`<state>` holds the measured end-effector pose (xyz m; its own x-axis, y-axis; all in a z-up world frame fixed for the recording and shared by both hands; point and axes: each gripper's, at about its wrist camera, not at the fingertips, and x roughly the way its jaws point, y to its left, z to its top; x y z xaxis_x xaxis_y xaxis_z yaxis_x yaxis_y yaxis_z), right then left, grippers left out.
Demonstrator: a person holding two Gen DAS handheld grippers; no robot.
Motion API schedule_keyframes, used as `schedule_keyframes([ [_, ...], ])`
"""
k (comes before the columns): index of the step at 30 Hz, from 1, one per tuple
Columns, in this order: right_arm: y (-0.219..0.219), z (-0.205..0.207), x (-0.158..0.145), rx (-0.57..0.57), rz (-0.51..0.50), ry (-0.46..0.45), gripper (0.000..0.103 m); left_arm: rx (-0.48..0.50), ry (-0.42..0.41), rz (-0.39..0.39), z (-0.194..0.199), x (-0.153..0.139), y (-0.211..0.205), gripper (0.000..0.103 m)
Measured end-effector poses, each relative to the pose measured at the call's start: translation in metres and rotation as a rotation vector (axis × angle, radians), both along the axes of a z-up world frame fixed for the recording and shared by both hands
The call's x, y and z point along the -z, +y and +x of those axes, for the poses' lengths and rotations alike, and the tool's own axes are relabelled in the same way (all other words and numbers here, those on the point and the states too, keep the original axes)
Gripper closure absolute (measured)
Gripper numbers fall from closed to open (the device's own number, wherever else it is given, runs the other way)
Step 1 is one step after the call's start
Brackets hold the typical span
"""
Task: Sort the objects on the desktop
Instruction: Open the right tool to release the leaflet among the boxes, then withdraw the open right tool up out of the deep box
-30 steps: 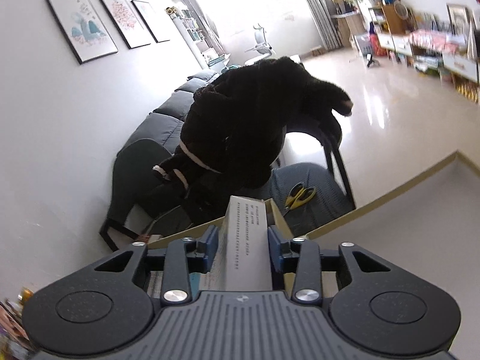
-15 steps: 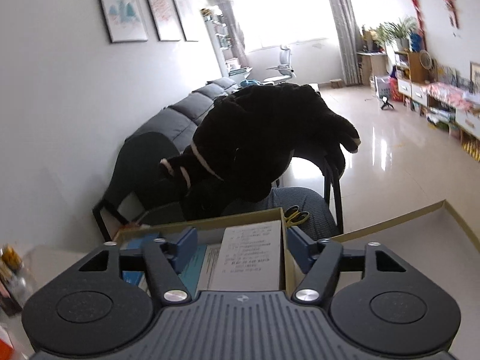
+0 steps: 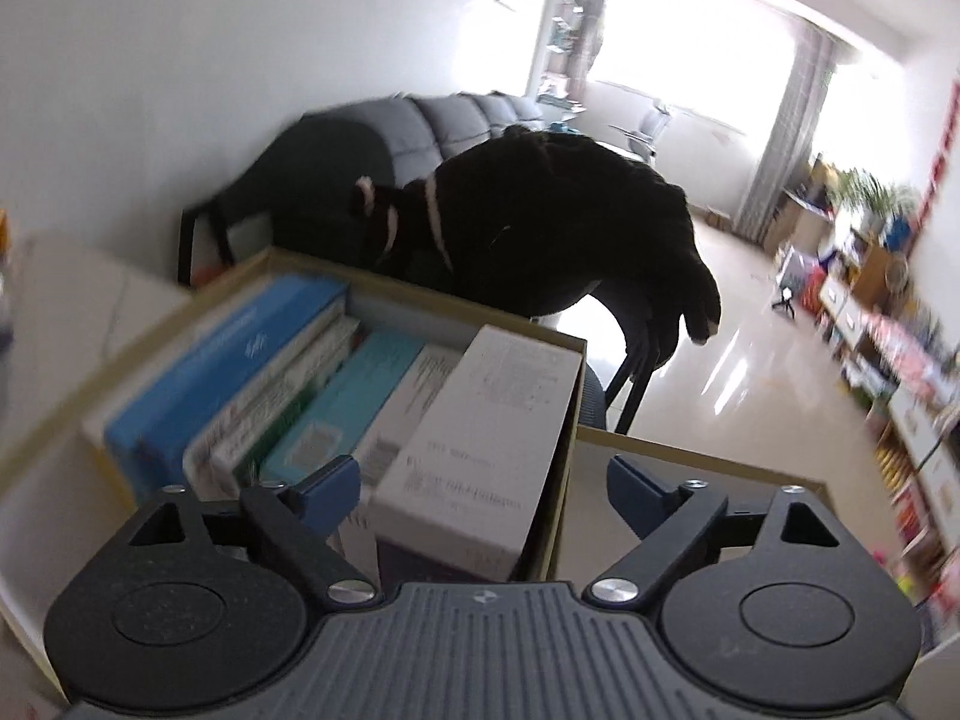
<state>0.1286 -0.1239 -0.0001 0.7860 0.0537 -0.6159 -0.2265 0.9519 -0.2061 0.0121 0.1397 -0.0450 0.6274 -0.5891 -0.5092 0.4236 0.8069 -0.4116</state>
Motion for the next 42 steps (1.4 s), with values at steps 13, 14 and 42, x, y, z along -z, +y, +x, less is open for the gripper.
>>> schedule_keyframes([
  [13, -0.011, 0.019, 0.022, 0.089, -0.072, 0.055, 0.008, -0.005, 0.005, 0.001, 0.0, 0.001, 0.002, 0.012],
  [14, -0.013, 0.019, 0.022, 0.1, -0.068, 0.053, 0.008, -0.006, 0.005, 0.001, 0.0, 0.001, 0.002, 0.012],
  [42, -0.028, -0.086, -0.025, 0.176, 0.393, -0.08, 0.0, -0.127, 0.0, -0.025, -0.024, 0.004, 0.037, 0.009],
])
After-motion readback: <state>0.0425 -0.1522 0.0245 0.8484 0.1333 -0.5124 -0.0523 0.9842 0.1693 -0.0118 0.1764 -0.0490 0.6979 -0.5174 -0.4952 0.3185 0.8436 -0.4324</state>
